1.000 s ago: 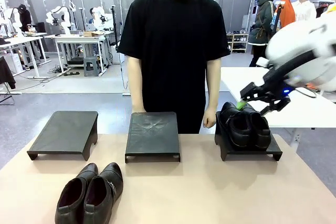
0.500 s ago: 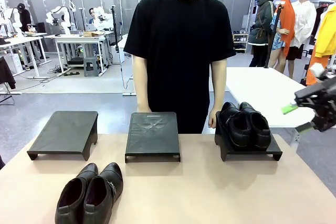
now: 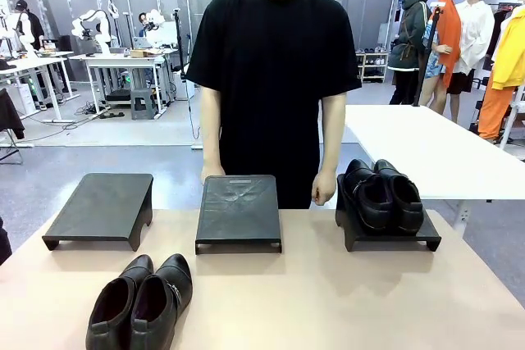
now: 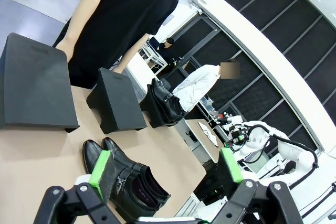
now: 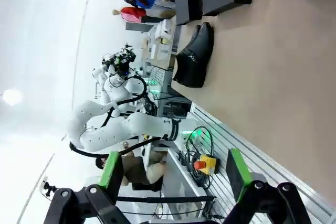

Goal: Place the shoes on the stand as instructed by the person.
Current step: Pick up another pair of Shoes and place it on the Shoes Stand indicated by the person.

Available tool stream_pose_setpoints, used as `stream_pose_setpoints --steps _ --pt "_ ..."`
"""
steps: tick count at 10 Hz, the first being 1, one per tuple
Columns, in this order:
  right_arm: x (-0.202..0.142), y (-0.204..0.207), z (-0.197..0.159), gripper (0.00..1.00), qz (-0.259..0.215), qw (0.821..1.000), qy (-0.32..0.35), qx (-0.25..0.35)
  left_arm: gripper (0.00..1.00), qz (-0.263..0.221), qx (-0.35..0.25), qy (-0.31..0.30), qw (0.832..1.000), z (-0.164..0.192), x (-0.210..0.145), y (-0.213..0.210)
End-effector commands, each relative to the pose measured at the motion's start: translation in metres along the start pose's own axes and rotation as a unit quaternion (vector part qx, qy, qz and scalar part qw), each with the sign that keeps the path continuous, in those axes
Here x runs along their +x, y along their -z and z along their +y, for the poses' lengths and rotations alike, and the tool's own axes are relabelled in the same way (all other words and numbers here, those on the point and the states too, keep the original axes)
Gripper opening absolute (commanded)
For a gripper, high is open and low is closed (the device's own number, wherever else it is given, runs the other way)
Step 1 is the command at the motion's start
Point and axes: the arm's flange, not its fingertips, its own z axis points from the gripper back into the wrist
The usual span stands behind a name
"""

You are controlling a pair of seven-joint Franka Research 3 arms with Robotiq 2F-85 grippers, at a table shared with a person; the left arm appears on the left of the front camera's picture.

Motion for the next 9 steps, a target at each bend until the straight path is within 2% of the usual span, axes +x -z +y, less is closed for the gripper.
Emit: stream_pose_setpoints --steps 1,4,5,9 --pt "-0.016 -0.010 -0.020 1.00 0.001 1.000 -0.014 0.001 1.00 0.002 -0.007 0.007 1.000 -0.001 0.000 -0.002" --pt "-0.031 -0.010 -0.043 1.00 -0.037 0.999 0.004 0.026 1.00 0.002 -0.007 0.007 1.000 -0.001 0.000 -0.002" --pt "-0.028 -0.013 -0.029 1.00 -0.014 1.000 0.003 0.010 1.00 0.002 -0.007 0.007 1.000 -0.001 0.000 -0.002" --pt "-0.028 -0.013 -0.029 1.00 -0.014 1.000 0.003 0.010 1.00 0.002 -0.007 0.007 1.000 -0.001 0.000 -0.002"
